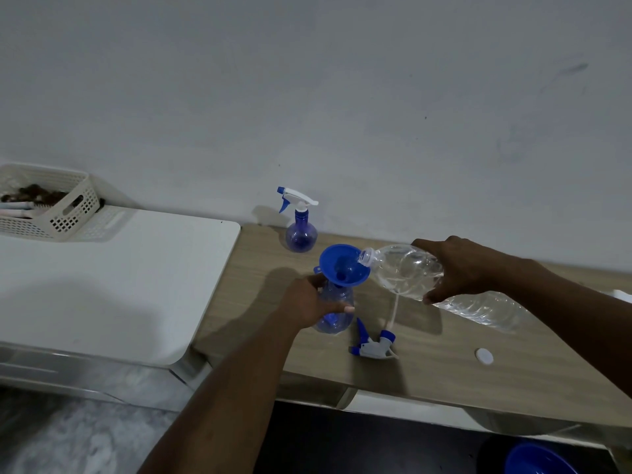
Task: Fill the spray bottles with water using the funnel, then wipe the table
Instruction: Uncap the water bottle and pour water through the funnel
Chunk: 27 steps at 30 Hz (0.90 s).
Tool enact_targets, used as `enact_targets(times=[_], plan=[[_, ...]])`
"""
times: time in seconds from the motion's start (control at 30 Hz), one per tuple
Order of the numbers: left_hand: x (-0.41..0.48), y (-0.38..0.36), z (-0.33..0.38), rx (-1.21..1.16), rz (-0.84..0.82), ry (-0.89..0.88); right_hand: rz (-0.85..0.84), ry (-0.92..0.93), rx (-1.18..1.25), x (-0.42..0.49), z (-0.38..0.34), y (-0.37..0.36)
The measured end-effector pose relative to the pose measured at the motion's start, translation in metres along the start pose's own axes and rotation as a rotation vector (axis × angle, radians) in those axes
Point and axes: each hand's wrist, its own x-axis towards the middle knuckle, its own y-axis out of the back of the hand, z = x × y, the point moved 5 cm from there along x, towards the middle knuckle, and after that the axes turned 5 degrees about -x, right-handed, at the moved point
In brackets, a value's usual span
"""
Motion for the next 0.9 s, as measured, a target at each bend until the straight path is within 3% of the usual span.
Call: enact_targets(times=[0.9], plan=[[0.006,-0.002,-0.006,-0.032,-0.023,0.033,0.021,0.047,-0.048,-0.001,-0.006,0.022]])
